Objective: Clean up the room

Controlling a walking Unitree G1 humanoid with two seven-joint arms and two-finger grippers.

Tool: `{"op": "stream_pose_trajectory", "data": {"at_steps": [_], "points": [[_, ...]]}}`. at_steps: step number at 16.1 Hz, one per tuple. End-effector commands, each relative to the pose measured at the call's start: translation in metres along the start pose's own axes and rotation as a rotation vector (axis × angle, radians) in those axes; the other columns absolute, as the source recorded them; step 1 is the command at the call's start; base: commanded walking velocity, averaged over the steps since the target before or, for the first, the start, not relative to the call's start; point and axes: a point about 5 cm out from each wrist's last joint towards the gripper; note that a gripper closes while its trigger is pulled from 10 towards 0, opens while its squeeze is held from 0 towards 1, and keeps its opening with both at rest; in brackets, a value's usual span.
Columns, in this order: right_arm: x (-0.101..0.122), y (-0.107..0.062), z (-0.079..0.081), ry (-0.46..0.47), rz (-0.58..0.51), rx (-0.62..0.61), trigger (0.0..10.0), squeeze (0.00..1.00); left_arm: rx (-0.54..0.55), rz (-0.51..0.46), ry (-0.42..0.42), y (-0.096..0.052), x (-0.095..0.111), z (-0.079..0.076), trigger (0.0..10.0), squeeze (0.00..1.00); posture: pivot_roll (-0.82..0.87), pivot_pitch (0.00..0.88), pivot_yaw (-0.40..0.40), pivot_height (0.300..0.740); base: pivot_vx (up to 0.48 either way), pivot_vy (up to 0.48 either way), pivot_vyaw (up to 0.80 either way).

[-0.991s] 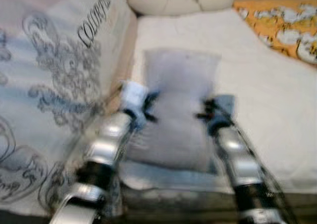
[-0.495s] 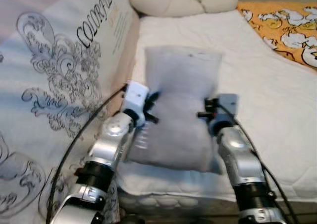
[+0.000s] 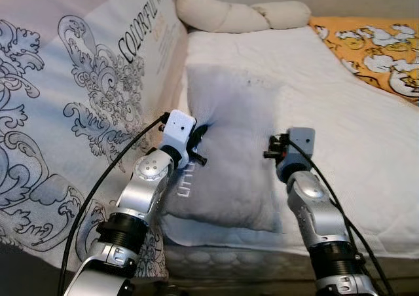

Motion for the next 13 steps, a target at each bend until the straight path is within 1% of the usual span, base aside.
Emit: {"op": "stream_pose_trajectory", "data": {"at_steps": [1,2,3,4,5,6,7,8,9,10,11,12,13], "points": [[0.003,0.002,-0.004,0.008,-0.003,-0.015,10.0,1.0,0.037,-0.031,0.044,0.004,0.012,0.007,10.0,0.0,-0.05,0.0,0.052,0.74,0.0,0.0,0.0],[0.002,0.002,-0.005,0.007,0.003,-0.016,10.0,1.0,0.048,-0.026,0.047,0.005,0.012,0.008,10.0,0.0,-0.05,0.0,0.052,0.74,0.0,0.0,0.0],[0.001,0.001,-0.007,-0.008,0.01,-0.018,10.0,1.0,0.083,-0.015,0.058,0.008,0.013,0.012,10.0,0.0,-0.05,0.0,0.052,0.74,0.0,0.0,0.0],[-0.001,0.0,-0.012,-0.02,0.013,-0.018,10.0,1.0,0.139,-0.014,0.07,0.012,0.016,0.02,10.0,0.0,-0.05,0.0,0.051,0.74,0.0,0.0,0.0],[-0.002,-0.001,-0.013,-0.029,0.011,0.007,10.0,1.0,0.161,-0.012,0.077,0.015,0.019,0.025,10.0,0.0,-0.05,0.0,0.052,0.74,0.0,0.0,0.0],[-0.001,-0.001,-0.013,-0.032,0.009,0.019,10.0,1.0,0.164,-0.011,0.082,0.016,0.02,0.026,10.0,0.0,-0.05,0.0,0.053,0.74,0.0,0.0,0.0],[0.0,-0.004,-0.008,-0.069,-0.002,0.121,10.0,1.0,0.164,-0.013,0.137,0.017,0.025,0.029,10.0,0.0,-0.05,0.0,0.055,0.74,0.0,0.0,0.0],[0.003,-0.011,0.001,-0.128,-0.03,0.294,10.0,1.0,0.147,-0.018,0.203,0.019,0.031,0.032,10.0,0.0,-0.05,0.0,0.055,0.74,0.0,0.0,0.0],[0.004,-0.017,0.005,-0.155,-0.045,0.386,10.0,1.0,0.13,-0.016,0.239,0.02,0.034,0.033,10.0,0.0,-0.05,0.0,0.055,0.74,0.0,0.0,0.0],[0.002,-0.031,-0.001,-0.224,-0.04,0.532,10.0,0.0,0.1,0.02,0.357,0.021,0.044,0.04,10.0,0.0,-0.06,0.0,0.065,0.74,0.0,0.0,0.0],[0.001,-0.033,-0.003,-0.242,-0.039,0.55,10.0,0.0,0.104,0.03,0.366,0.021,0.046,0.042,10.0,0.0,-0.06,0.0,0.065,0.74,0.0,0.0,0.0],[0.003,-0.036,-0.006,-0.242,-0.044,0.573,10.0,0.0,0.127,0.037,0.361,0.02,0.049,0.047,10.0,0.0,-0.06,0.0,0.071,0.74,0.0,0.0,0.0],[0.007,-0.038,-0.009,-0.248,-0.062,0.593,10.0,0.0,0.154,0.046,0.374,0.017,0.051,0.052,10.0,0.0,-0.07,0.0,0.078,0.74,0.0,0.0,0.0]]}}
Point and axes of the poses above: a point about 5 cm out from each wrist's last joint towards the gripper, its own y axis pointing out of the wrist towards the gripper, its own x axis along the axis of the wrist's last joint, z = x × y, and after that the axes turned 9 degrees about -y, right-handed
